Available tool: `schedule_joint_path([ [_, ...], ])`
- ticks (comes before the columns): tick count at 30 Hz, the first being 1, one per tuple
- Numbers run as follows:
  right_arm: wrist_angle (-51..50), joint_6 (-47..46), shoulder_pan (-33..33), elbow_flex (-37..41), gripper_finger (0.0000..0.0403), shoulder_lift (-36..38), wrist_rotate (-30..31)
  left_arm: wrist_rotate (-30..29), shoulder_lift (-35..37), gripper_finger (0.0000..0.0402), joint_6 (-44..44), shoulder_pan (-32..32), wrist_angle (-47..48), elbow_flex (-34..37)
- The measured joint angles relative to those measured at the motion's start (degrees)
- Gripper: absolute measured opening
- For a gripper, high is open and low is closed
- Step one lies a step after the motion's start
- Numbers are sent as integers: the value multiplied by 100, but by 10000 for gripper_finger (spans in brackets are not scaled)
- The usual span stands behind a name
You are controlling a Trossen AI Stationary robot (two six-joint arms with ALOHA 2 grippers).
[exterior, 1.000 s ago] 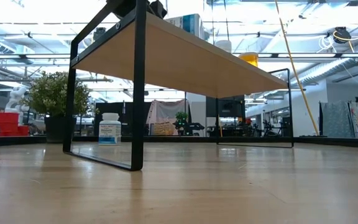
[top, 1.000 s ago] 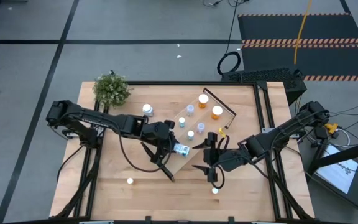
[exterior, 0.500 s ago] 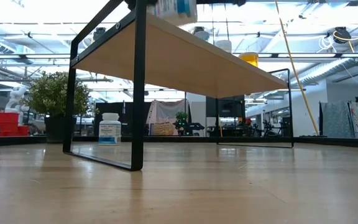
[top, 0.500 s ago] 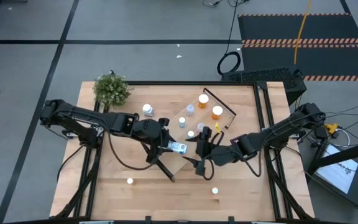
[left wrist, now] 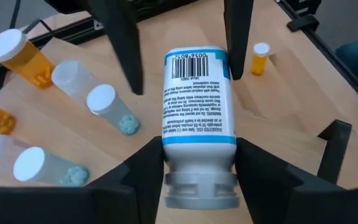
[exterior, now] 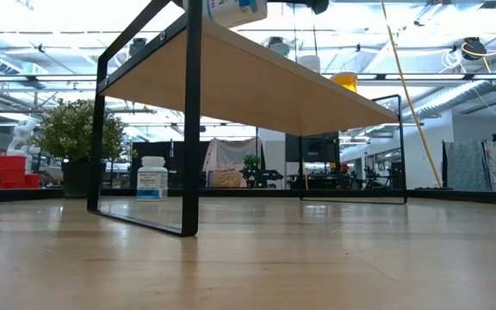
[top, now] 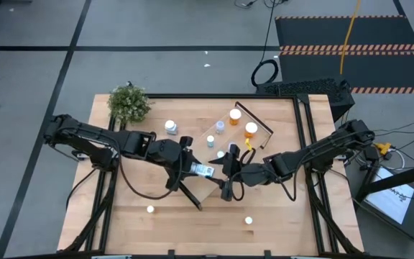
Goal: Pick and place medicine bottles onto shelf by color
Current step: Put the bottom white pill bottle on the shelf
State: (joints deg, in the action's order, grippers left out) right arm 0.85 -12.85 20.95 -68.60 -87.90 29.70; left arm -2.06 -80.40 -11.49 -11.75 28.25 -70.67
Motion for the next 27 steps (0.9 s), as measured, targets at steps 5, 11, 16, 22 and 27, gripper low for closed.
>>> schedule_joint_path([
  [5, 23, -124, -20, 0, 193, 0, -48, -42, 2, 175, -17, 4, -163, 2],
  [11, 64, -70, -24, 0, 151, 4, -132, -78, 42, 182, 20, -16, -171, 2],
  [16, 117, 22, -18, -2, 159, 9, -151, -160, 85, 185, -100, -162, -233, 6],
  [22, 126, -2, -31, 2, 162, 17, -601, -1209, 90, 242, -673, -582, -411, -5],
  [27, 148, -8, -29, 4, 159, 17, -656, -1759, 120, 321, -1126, -932, -623, -3],
])
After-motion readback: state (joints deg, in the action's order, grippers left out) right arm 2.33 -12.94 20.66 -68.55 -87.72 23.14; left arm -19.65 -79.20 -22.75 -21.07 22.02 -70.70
